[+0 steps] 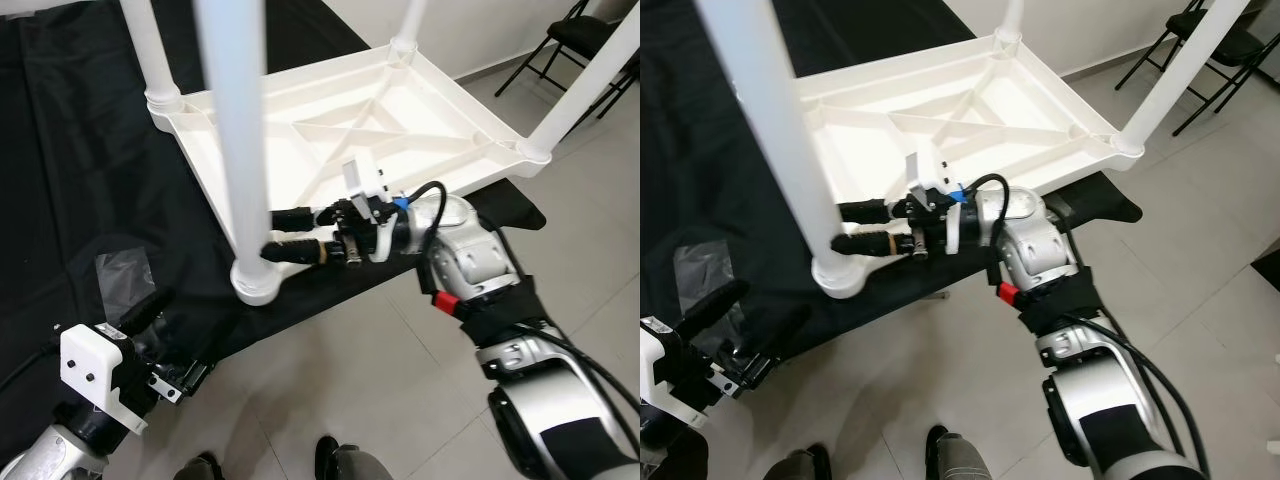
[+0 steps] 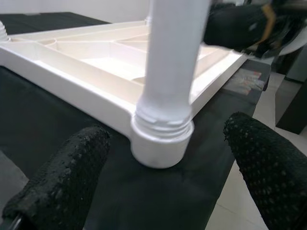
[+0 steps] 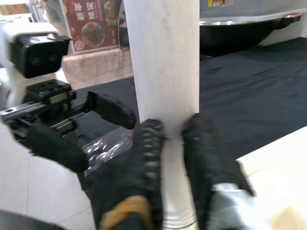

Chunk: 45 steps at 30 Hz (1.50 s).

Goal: Building children table

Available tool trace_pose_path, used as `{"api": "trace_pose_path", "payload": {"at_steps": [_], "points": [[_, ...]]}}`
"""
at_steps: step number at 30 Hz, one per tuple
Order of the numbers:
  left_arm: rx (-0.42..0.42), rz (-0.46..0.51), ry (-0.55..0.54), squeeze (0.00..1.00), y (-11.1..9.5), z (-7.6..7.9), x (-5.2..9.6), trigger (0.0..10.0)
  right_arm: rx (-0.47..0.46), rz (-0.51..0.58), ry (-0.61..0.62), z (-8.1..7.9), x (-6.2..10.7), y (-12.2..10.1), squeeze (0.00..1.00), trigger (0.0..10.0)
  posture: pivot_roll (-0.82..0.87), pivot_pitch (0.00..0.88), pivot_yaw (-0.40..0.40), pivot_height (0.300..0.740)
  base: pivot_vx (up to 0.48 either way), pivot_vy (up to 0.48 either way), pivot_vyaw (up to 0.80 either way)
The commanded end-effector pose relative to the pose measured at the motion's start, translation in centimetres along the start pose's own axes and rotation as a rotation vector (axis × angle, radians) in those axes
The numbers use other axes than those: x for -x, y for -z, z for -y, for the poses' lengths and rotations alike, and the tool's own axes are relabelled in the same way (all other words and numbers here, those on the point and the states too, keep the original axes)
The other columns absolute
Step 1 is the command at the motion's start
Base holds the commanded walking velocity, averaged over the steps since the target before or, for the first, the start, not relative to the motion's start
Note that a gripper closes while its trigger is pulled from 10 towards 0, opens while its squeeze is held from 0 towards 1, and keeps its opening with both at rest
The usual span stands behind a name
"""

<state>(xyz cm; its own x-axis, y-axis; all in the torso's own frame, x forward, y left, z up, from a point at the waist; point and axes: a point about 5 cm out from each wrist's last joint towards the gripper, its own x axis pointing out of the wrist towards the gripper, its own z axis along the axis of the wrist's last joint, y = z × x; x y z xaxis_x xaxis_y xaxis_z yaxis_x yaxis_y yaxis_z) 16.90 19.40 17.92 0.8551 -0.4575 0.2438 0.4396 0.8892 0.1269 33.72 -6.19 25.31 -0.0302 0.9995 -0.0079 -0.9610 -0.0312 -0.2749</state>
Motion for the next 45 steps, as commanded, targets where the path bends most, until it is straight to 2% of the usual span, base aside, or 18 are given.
{"api": "trace_pose_path", "payload": {"at_steps": [1,7,8,9,11,12,13,15,18,19,21,24,28,30,31,32,38,45], "points": [[-0.006,-0.016,0.008,0.00,-0.1,0.1,0.2,10.0,0.016,-0.004,0.008,0.0,-0.1,0.3,0.00,0.0,0.13,0.293,-0.126,0.740,0.000,0.000,0.00],[-0.005,-0.016,0.010,0.00,0.0,0.2,0.1,10.0,0.027,-0.066,0.053,-0.4,1.2,1.1,0.00,0.0,0.11,0.287,-0.133,0.740,0.000,0.000,0.00],[-0.004,-0.015,0.009,0.00,0.0,0.2,0.1,10.0,0.008,-0.073,0.081,-1.1,1.8,1.4,0.00,0.0,0.10,0.280,-0.135,0.740,0.000,0.000,0.00],[-0.001,-0.014,0.007,0.00,0.1,0.1,-0.1,10.0,-0.031,-0.068,0.108,-2.9,2.3,2.0,0.00,0.0,0.08,0.278,-0.128,0.740,0.000,0.000,0.00],[-0.001,-0.014,0.007,0.00,0.1,0.1,-0.1,10.0,-0.031,-0.068,0.108,-2.9,2.3,2.0,0.00,0.0,0.08,0.278,-0.128,0.740,0.000,0.000,0.00],[0.001,-0.013,0.005,0.00,0.3,0.0,-0.2,10.0,-0.082,-0.057,0.130,-4.8,2.7,2.5,0.00,0.0,0.08,0.277,-0.123,0.740,0.000,0.000,0.00],[0.003,-0.013,0.004,0.00,0.5,-0.1,-0.5,10.0,-0.144,-0.039,0.179,-6.3,3.0,3.1,0.00,9.6,0.06,0.267,-0.115,0.740,0.000,0.000,0.00],[0.005,-0.013,0.003,0.00,0.6,-0.3,-0.8,10.0,-0.202,-0.022,0.231,-7.3,3.3,3.5,0.00,9.6,0.06,0.267,-0.115,0.740,0.000,0.000,0.00],[0.005,-0.013,0.002,0.00,0.7,-0.3,-0.8,10.0,-0.207,-0.018,0.241,-7.3,3.3,3.6,0.00,9.6,0.06,0.267,-0.115,0.740,0.000,0.000,0.00],[0.013,-0.034,-0.052,0.00,0.8,-1.3,-1.1,10.0,-0.223,-0.001,0.333,-7.4,4.8,3.5,1.00,10.0,0.03,0.244,-0.102,0.740,0.000,0.000,0.00],[0.019,-0.048,-0.093,0.00,1.0,-2.1,-1.2,10.0,-0.234,0.010,0.402,-7.5,5.9,3.4,1.00,10.0,0.03,0.244,-0.102,0.740,0.000,0.000,0.00],[0.042,-0.093,-0.201,0.00,1.3,-4.6,-1.0,10.0,-0.259,0.013,0.480,-8.3,8.2,2.9,1.00,10.0,0.01,0.227,-0.089,0.740,0.000,0.000,0.00],[0.064,-0.154,-0.279,0.00,1.8,-6.6,-0.2,10.0,-0.258,-0.048,0.586,-8.9,9.6,3.0,1.00,10.0,0.01,0.213,-0.081,0.740,0.000,0.000,0.00],[0.064,-0.154,-0.279,0.00,1.8,-6.6,-0.2,10.0,-0.258,-0.048,0.586,-8.9,9.6,3.0,1.00,10.0,0.01,0.213,-0.081,0.740,0.000,0.000,0.00],[0.042,-0.168,-0.293,0.00,1.8,-6.9,-0.1,10.0,-0.258,-0.062,0.615,-9.0,9.9,3.0,0.68,10.0,0.01,0.213,-0.081,0.740,0.000,0.292,0.00],[0.022,-0.166,-0.293,0.00,1.7,-7.4,0.0,10.0,-0.255,-0.064,0.646,-8.8,10.0,3.2,0.00,10.0,0.02,0.186,-0.066,0.740,0.000,0.480,0.00],[0.002,-0.137,-0.274,0.00,1.3,-7.9,-0.6,10.0,-0.249,-0.055,0.672,-8.5,9.8,3.4,0.00,10.0,0.02,0.167,-0.057,0.740,0.000,0.480,0.00],[0.047,-0.088,-0.232,0.00,1.2,-6.9,-2.2,10.0,-0.252,-0.085,0.633,-9.1,9.9,3.4,0.00,10.0,0.02,0.156,-0.047,0.740,0.000,0.274,0.00]]}}
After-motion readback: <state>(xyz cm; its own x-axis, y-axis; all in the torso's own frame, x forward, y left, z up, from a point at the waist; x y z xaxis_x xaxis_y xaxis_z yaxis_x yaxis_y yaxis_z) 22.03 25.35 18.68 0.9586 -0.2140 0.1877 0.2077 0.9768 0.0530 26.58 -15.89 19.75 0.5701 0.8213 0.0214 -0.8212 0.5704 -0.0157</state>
